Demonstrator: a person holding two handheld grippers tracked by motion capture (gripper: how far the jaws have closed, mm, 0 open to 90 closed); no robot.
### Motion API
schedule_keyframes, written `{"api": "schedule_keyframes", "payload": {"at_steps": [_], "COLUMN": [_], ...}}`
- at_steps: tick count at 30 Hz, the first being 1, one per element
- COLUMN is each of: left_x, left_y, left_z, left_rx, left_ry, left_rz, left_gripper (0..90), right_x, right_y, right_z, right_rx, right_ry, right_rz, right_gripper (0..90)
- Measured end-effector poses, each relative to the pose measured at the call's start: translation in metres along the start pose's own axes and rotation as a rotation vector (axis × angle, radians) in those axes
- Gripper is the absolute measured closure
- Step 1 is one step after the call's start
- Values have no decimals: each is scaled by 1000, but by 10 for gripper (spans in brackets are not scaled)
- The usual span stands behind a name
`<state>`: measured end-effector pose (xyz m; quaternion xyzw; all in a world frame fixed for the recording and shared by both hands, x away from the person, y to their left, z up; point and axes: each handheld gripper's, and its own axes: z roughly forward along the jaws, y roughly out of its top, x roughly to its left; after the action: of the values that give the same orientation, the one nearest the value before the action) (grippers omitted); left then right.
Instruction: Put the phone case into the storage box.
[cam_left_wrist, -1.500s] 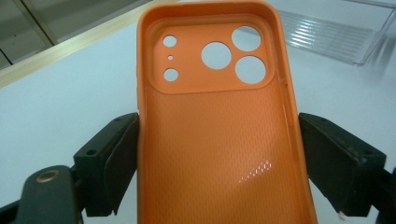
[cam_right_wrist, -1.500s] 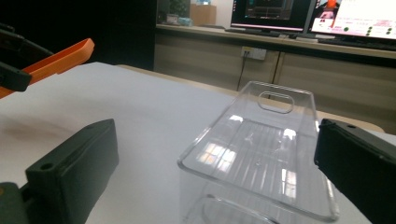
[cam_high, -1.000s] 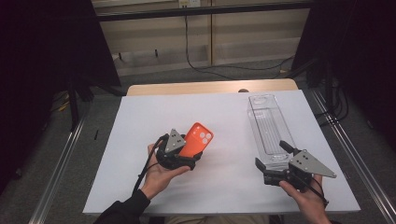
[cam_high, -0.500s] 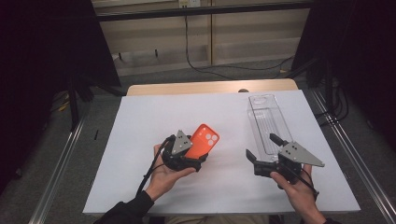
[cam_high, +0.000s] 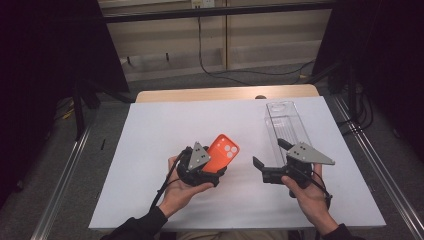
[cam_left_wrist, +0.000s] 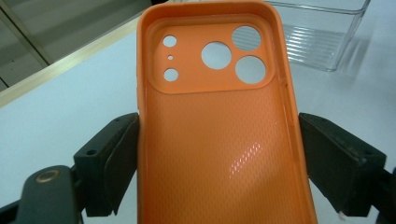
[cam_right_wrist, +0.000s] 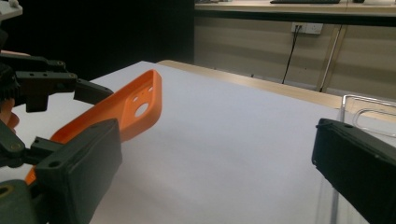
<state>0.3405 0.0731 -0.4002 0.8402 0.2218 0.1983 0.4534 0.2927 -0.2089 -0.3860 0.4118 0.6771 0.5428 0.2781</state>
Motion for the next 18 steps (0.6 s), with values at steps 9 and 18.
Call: {"api": "schedule_keyframes", "payload": {"at_steps": [9, 18], "left_x": [-6, -13], "left_y": [0, 0], "left_z": [4, 8], "left_rx": [20, 11], "left_ry": [-15, -1], "left_rz": [40, 68], "left_gripper": [159, 160], "right_x": [7, 9], "right_y": [9, 12], "right_z": [7, 19], "right_rx": [179, 276], "right_ry": [105, 168], "right_rz": [10, 20], "right_gripper": [20, 27]}}
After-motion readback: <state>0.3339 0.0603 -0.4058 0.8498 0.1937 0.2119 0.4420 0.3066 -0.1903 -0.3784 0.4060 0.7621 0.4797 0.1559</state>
